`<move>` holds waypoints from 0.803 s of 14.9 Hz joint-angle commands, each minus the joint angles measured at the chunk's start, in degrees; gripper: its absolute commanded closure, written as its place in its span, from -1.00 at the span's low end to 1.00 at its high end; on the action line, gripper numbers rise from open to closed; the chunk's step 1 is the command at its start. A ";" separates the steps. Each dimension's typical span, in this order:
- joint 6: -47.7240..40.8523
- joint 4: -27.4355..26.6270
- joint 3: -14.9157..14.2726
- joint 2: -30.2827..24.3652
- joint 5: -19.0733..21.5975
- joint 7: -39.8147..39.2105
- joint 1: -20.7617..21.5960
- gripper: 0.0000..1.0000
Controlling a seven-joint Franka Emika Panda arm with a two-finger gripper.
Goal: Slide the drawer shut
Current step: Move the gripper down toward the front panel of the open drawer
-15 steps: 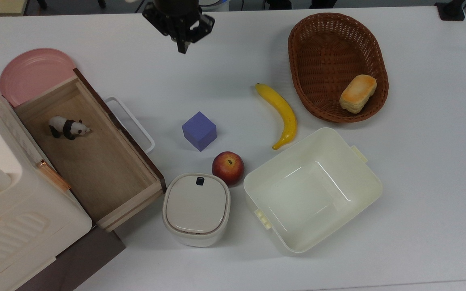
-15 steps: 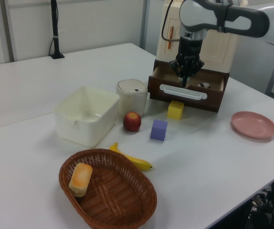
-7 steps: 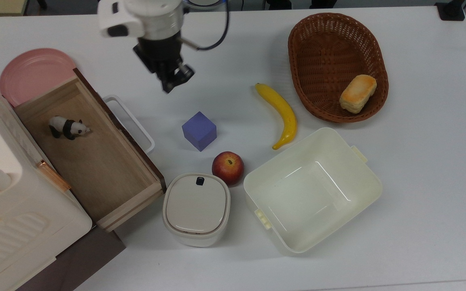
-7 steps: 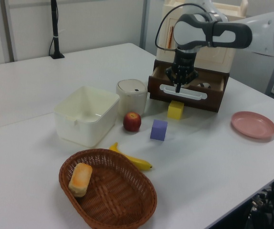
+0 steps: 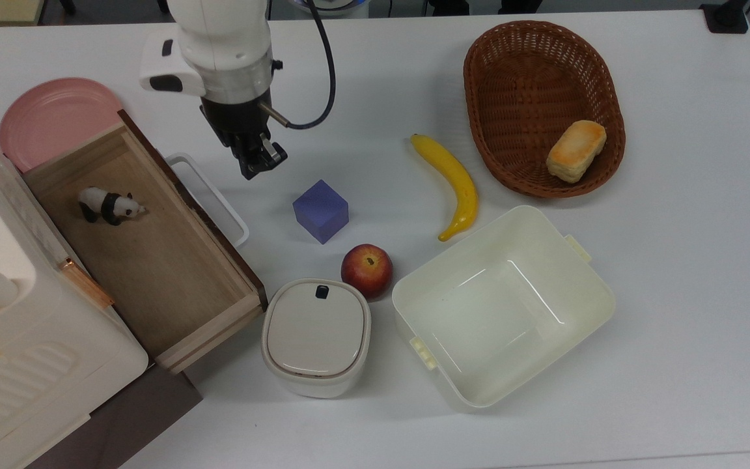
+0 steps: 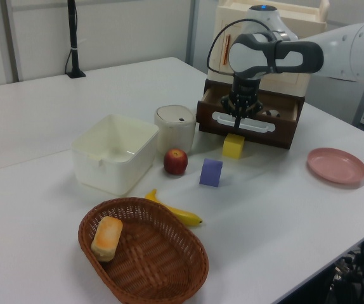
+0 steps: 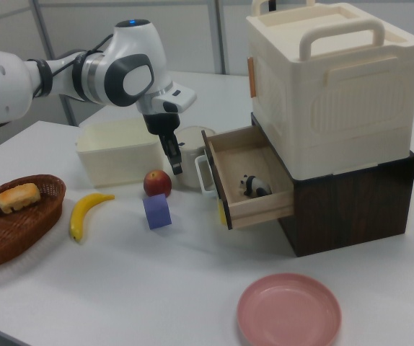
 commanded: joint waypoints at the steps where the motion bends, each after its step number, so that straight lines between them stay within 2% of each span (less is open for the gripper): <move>1: 2.40 -1.05 -1.36 1.10 -0.07 1.76 1.34 1.00; 6: 4.60 -0.52 -2.15 1.99 0.10 1.94 0.91 1.00; 12: 8.65 -0.34 -5.75 3.03 1.24 1.33 1.08 1.00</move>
